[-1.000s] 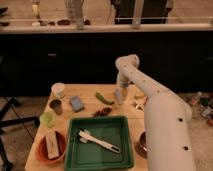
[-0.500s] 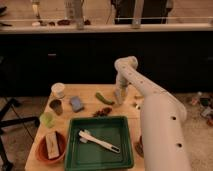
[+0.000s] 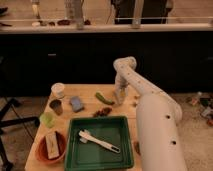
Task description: Wipe table surface with towel
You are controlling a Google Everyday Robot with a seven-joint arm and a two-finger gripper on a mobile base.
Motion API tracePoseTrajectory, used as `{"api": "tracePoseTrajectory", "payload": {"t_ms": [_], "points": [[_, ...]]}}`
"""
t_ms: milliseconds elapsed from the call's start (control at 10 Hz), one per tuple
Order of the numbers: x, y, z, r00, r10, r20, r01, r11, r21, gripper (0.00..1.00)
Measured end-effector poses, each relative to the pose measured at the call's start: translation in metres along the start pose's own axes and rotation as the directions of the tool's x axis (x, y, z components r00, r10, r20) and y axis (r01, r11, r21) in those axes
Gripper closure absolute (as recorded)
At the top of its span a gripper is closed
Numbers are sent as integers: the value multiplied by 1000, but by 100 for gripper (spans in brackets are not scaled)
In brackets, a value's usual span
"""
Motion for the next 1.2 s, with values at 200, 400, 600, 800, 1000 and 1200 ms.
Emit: {"api": "tracePoseTrajectory", "payload": {"t_ms": [200, 400, 600, 800, 1000, 1200], "points": [[-1, 2, 2, 1000, -1, 2, 1, 1000, -12, 20], [0, 4, 4, 1000, 1, 4, -1, 1000, -19, 20], [1, 7, 8, 1000, 4, 8, -3, 1000, -28, 20], [6, 11, 11, 1000, 6, 9, -5, 999, -38, 20], [10, 14, 15, 1000, 6, 12, -6, 999, -49, 20], [13, 12, 18, 1000, 6, 13, -5, 998, -59, 21]]}}
